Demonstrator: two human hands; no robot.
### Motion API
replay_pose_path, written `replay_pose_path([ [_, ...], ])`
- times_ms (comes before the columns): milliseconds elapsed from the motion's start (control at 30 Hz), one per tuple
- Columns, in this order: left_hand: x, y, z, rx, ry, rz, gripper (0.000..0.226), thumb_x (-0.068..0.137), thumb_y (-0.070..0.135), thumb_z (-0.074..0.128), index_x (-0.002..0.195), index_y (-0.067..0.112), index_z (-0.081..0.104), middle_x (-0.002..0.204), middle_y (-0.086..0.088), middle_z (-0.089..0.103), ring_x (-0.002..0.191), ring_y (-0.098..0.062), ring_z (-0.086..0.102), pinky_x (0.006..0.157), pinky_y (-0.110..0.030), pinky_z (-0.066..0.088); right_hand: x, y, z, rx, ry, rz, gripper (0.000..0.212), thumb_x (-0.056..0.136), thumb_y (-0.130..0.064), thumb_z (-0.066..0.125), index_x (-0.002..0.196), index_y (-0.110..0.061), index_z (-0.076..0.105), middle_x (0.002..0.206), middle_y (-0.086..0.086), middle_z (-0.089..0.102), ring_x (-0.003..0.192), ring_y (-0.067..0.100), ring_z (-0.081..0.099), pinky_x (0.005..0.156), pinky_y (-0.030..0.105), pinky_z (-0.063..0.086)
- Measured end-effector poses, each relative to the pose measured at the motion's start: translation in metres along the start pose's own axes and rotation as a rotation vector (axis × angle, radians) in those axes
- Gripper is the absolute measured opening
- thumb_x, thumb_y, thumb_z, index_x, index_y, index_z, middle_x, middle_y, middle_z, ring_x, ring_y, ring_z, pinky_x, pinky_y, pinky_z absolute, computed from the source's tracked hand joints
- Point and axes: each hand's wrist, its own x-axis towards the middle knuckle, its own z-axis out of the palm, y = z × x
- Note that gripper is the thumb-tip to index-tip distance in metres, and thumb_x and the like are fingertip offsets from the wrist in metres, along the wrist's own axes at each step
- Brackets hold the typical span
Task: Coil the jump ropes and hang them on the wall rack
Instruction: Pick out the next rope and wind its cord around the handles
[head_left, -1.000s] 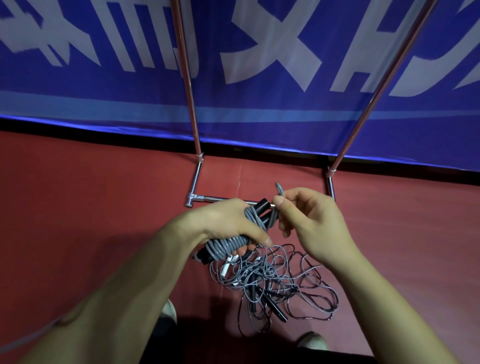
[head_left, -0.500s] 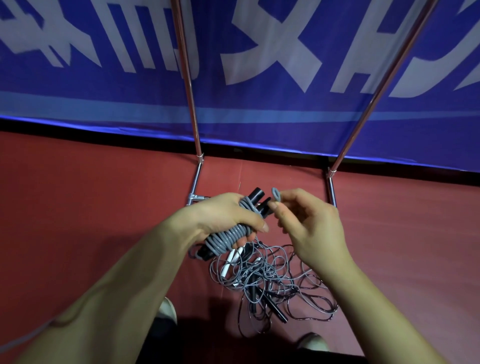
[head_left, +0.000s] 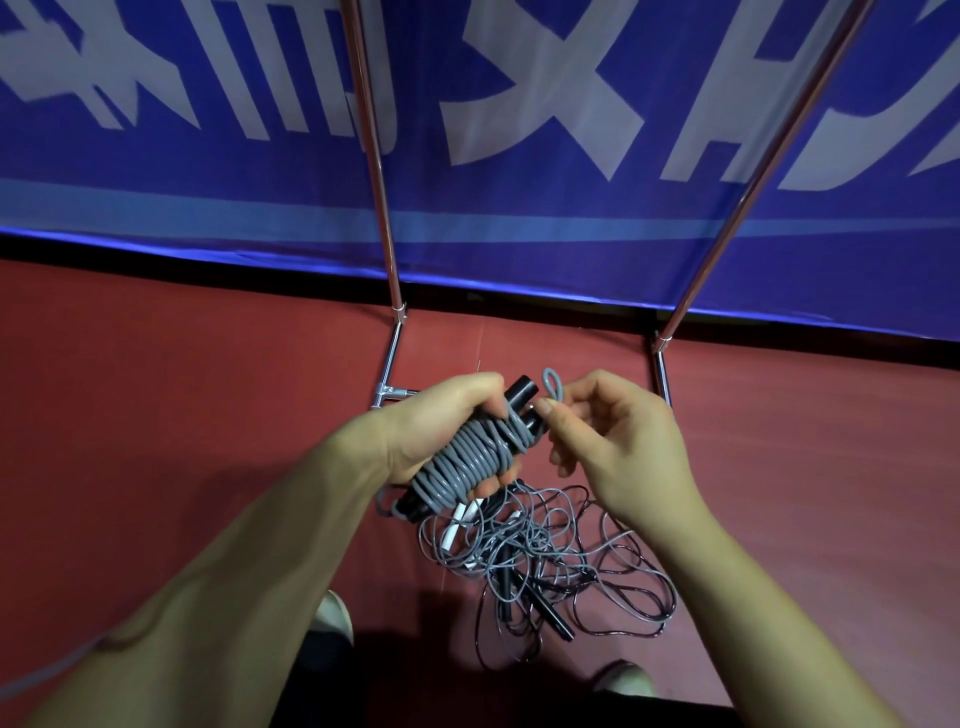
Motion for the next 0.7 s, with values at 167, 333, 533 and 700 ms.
replay_pose_path([
  [167,0.0016,0.0006,0.0013,0.018,0.033,0.033,0.045,0.075,0.032,0.042,0.109,0.003,0.049,0.071,-0.023,0.059,0.049,-0.027,0.055,0.044,-0.025,0.045,-0.0021,-0.0044,-0.0004,-0.025,0.026,-0.01,0.012,0.088,-0.012,0.076,0.08,-0.017,0.068,0.059,0.007,0.064,0.049,0.032,0.059,0.046,0.05,0.05],
  [333,0.002,0.0001,0.0009,0.063,0.107,0.027,0.062,0.073,0.028,0.046,0.121,-0.01,0.05,0.068,-0.024,0.059,0.046,-0.027,0.052,0.043,-0.026,0.044,-0.0038,-0.0062,0.0022,-0.08,0.012,-0.024,0.011,0.087,-0.014,0.076,0.09,-0.025,0.073,0.062,-0.006,0.068,0.052,0.028,0.063,0.051,0.047,0.055],
  [533,0.0007,0.0018,0.0055,0.129,0.215,0.081,0.042,0.091,0.018,0.045,0.125,-0.005,0.053,0.064,-0.02,0.061,0.044,-0.026,0.052,0.043,-0.025,0.043,-0.0014,-0.0039,0.0034,-0.292,0.037,-0.137,0.022,0.097,-0.022,0.064,0.089,-0.042,0.066,0.066,-0.022,0.064,0.058,0.005,0.062,0.058,0.024,0.051],
  [700,-0.0009,0.0048,0.0095,0.147,0.232,0.128,0.033,0.098,0.022,0.045,0.122,0.002,0.054,0.064,-0.018,0.062,0.045,-0.025,0.053,0.044,-0.026,0.042,-0.0016,-0.005,0.005,-0.205,0.112,-0.083,0.018,0.097,-0.021,0.064,0.086,-0.034,0.068,0.063,0.002,0.065,0.051,0.016,0.058,0.052,0.034,0.05],
])
